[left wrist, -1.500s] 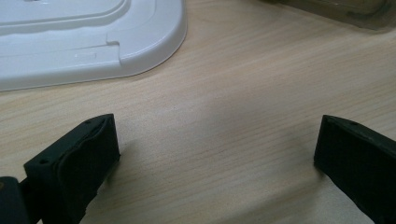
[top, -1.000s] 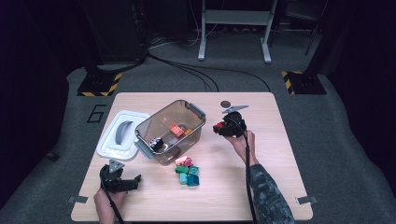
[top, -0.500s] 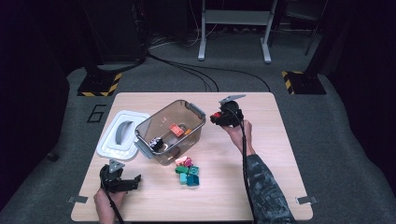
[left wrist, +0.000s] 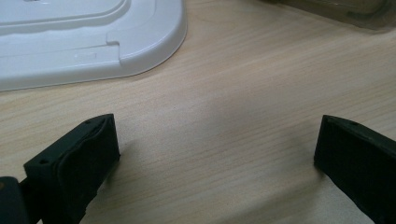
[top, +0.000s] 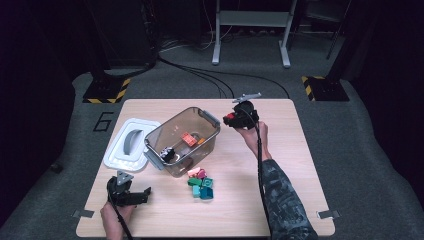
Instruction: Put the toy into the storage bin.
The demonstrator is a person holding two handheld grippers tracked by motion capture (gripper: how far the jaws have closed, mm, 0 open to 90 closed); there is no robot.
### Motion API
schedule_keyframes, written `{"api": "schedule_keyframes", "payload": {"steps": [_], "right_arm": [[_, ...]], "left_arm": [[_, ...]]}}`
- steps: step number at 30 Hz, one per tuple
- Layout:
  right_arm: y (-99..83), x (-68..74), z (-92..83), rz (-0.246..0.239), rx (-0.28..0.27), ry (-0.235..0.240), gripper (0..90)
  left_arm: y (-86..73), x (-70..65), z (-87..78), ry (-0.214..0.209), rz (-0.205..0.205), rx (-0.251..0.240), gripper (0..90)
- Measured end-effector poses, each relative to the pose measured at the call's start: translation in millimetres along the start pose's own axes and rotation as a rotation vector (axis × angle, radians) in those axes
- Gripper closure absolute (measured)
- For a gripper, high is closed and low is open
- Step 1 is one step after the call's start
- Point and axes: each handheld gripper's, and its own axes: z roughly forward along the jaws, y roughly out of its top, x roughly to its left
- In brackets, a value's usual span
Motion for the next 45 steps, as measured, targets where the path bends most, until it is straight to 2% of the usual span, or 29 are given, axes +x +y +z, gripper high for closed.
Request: {"api": "schedule_keyframes", "payload": {"steps": [9,11,12,21,30,33,36,38,45], "right_arm": [[16.6,2.9,-4.4,-0.028,-0.026,-0.002,59.0],[20.2,6.6,-3.9,-0.037,-0.024,0.004,59.0],[21.3,9.1,-4.2,-0.025,-0.021,0.005,59.0],[31.7,26.7,-4.6,-0.074,-0.028,0.049,59.0],[27.0,50.3,7.0,-0.123,0.010,0.107,58.9],[21.9,58.6,11.8,-0.130,0.053,0.118,58.9],[17.8,61.4,12.8,-0.137,0.056,0.125,58.9],[16.0,63.4,11.7,-0.132,0.080,0.125,58.9],[8.3,62.2,10.0,-0.152,0.084,0.133,58.7]], "left_arm": [[0.0,0.0,0.0,0.000,-0.001,0.001,0.0],[0.0,0.0,0.0,0.000,0.001,0.000,0.0],[0.0,0.0,0.0,0.000,0.000,0.000,0.0],[0.0,0.1,-0.3,-0.001,0.002,0.004,0.0],[-0.1,0.0,-0.2,0.000,0.000,0.003,0.0],[-0.1,-0.1,-0.1,0.000,-0.002,0.002,0.0],[-0.1,-0.1,-0.2,0.000,-0.001,0.002,0.0],[-0.1,-0.1,-0.2,0.000,-0.002,0.002,0.0],[-0.1,-0.1,-0.1,0.000,-0.002,0.002,0.0]]}}
